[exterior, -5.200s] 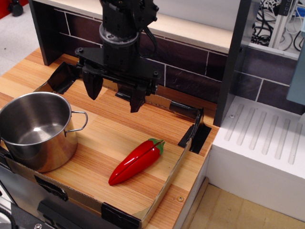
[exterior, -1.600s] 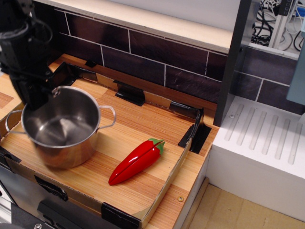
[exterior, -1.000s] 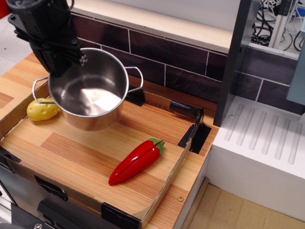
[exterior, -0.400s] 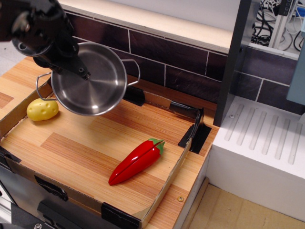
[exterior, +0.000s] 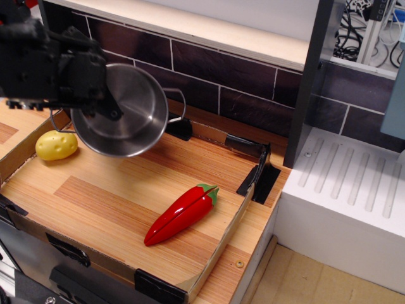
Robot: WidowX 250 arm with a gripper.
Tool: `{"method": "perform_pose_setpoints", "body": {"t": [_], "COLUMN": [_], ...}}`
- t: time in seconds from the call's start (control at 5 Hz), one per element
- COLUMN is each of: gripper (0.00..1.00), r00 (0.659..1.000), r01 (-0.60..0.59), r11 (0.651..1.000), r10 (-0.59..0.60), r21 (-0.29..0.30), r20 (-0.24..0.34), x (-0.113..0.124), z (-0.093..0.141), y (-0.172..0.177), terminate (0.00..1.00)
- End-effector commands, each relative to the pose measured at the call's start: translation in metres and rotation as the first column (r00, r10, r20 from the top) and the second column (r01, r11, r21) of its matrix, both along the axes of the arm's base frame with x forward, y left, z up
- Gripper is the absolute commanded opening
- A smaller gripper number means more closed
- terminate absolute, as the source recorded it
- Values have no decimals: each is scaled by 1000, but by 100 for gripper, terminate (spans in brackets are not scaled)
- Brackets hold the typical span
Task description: Topple metal pot
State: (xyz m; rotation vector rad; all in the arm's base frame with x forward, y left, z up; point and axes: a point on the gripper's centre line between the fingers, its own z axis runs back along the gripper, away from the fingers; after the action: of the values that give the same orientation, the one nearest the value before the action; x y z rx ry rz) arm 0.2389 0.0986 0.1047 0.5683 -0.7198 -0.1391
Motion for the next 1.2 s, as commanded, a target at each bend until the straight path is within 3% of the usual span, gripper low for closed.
{"method": "perform_pose_setpoints", "body": {"t": [0.0, 0.2, 0.4, 0.8, 1.0], "gripper": [0, 0, 100, 100, 100], "r00": [999, 1000, 996, 965, 925], "r01": [37, 25, -28, -197, -297], "r11": [997, 999, 1000, 978, 944], "r10": [-39, -24, 27, 180, 247], "r21": [62, 40, -12, -71, -145], "r20": [33, -20, -86, -192, -289], "x": [-1, -7, -13, -30, -32], "z": [-12, -18, -16, 1, 12], "y": [-10, -15, -19, -32, -34], "terminate": [0, 0, 0, 0, 0]}}
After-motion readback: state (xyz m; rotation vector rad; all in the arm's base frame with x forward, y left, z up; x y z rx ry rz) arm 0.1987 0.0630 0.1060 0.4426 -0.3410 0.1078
